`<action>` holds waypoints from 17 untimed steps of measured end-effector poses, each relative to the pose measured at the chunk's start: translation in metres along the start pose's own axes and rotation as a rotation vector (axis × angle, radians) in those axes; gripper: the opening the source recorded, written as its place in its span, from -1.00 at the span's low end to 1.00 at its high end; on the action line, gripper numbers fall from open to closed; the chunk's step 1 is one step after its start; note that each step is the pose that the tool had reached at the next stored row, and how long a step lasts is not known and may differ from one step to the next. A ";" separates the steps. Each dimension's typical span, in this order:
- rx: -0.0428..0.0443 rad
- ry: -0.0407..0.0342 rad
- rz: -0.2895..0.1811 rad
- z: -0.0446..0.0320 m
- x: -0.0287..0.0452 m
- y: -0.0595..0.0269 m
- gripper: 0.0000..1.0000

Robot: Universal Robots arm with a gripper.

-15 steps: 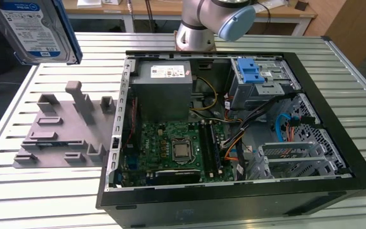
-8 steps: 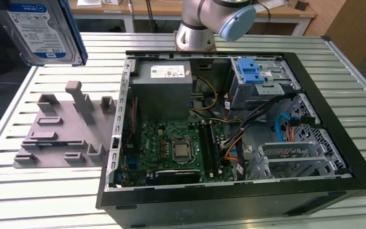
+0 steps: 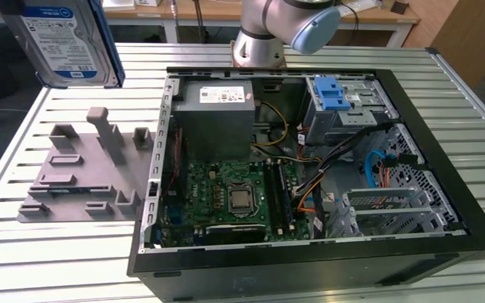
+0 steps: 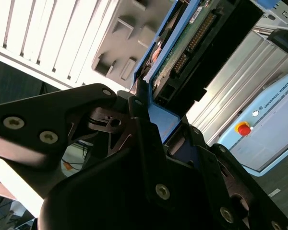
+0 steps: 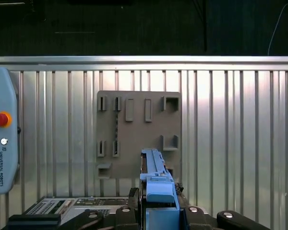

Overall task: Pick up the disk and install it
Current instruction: 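Pick up the disk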

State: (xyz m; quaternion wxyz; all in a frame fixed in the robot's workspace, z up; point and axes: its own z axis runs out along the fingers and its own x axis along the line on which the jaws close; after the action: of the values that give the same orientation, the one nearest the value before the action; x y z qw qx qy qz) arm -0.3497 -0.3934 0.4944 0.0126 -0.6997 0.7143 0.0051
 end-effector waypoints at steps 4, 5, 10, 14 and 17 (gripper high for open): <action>0.0000 0.0000 0.000 0.0002 0.0014 -0.0064 -0.27; 0.0000 0.0000 0.000 0.0002 0.0019 -0.0082 -0.27; 0.0000 0.0000 0.000 0.0005 0.0033 -0.0161 -0.27; 0.0000 0.0000 0.000 0.0008 0.0040 -0.0216 -0.27; -0.0001 0.0000 0.000 0.0009 0.0046 -0.0270 -0.27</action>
State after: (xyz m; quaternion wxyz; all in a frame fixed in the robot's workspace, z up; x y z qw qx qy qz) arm -0.3229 -0.3985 0.4936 0.0126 -0.6997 0.7143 0.0052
